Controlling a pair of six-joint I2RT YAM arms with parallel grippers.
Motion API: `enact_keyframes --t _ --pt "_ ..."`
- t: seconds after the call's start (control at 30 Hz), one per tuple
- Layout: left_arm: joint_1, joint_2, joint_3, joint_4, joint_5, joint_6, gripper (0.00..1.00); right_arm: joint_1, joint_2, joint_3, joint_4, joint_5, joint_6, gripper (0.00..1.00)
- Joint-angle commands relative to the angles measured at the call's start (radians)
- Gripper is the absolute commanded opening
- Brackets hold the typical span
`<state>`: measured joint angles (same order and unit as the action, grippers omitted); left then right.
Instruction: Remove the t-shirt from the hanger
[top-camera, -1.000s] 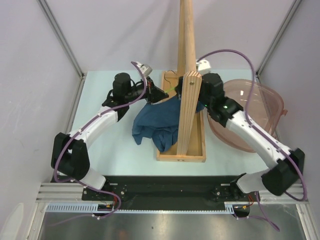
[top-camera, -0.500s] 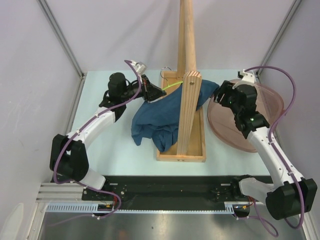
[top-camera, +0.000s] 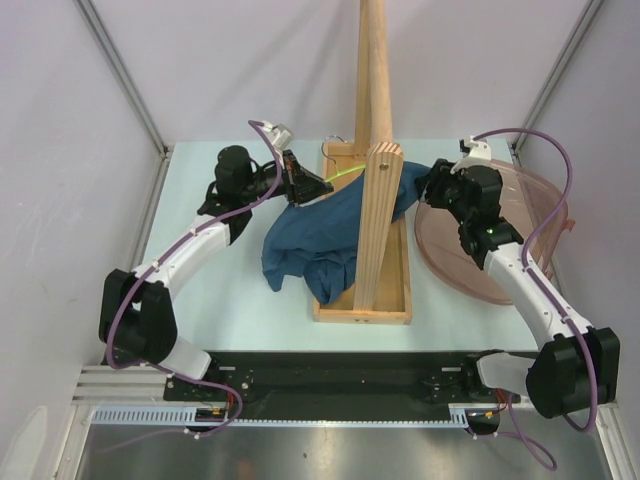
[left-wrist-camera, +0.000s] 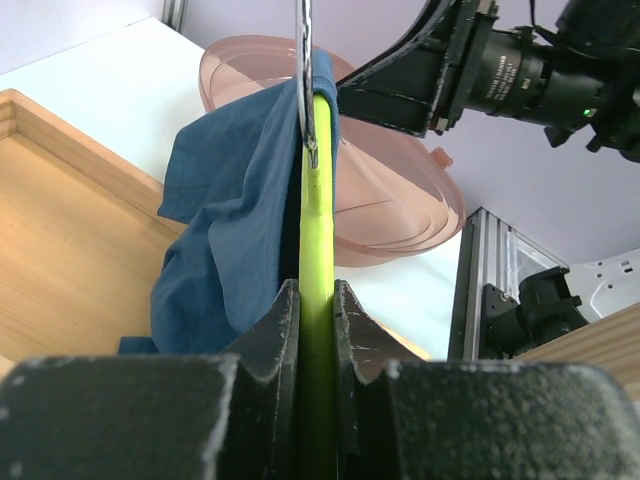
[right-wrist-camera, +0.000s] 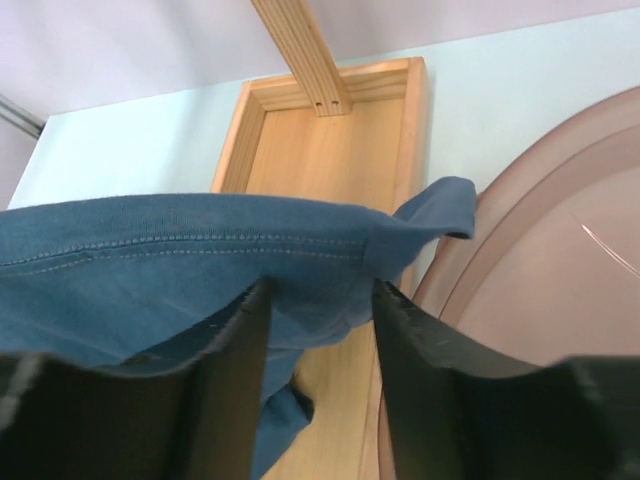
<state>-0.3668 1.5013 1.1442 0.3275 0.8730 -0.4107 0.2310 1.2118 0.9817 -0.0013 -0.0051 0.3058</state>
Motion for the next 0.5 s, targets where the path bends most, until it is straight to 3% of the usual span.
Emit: enact_keyframes --t 0.0,0.1,0.33,0.43,0.47 --pt "0.0 -0.066 0.005 0.085 0.041 -0.016 0.0 -0.004 0.015 0.003 0.095 -0.021 -0.001 0.43" --pt "0.002 -0.055 0.005 0.096 0.052 -0.025 0.0 -0.004 0.035 0.014 0.09 -0.026 0.01 0.32" --pt "0.002 -0.046 0.002 0.133 0.078 -0.042 0.0 -0.001 0.045 0.026 0.096 -0.045 0.013 0.4" --pt "0.002 -0.046 0.0 0.136 0.087 -0.042 0.0 -0.001 0.054 0.04 0.087 -0.044 0.007 0.27" --pt "0.0 -0.046 0.002 0.136 0.087 -0.042 0.0 -0.001 0.057 0.044 0.083 -0.041 0.004 0.14"
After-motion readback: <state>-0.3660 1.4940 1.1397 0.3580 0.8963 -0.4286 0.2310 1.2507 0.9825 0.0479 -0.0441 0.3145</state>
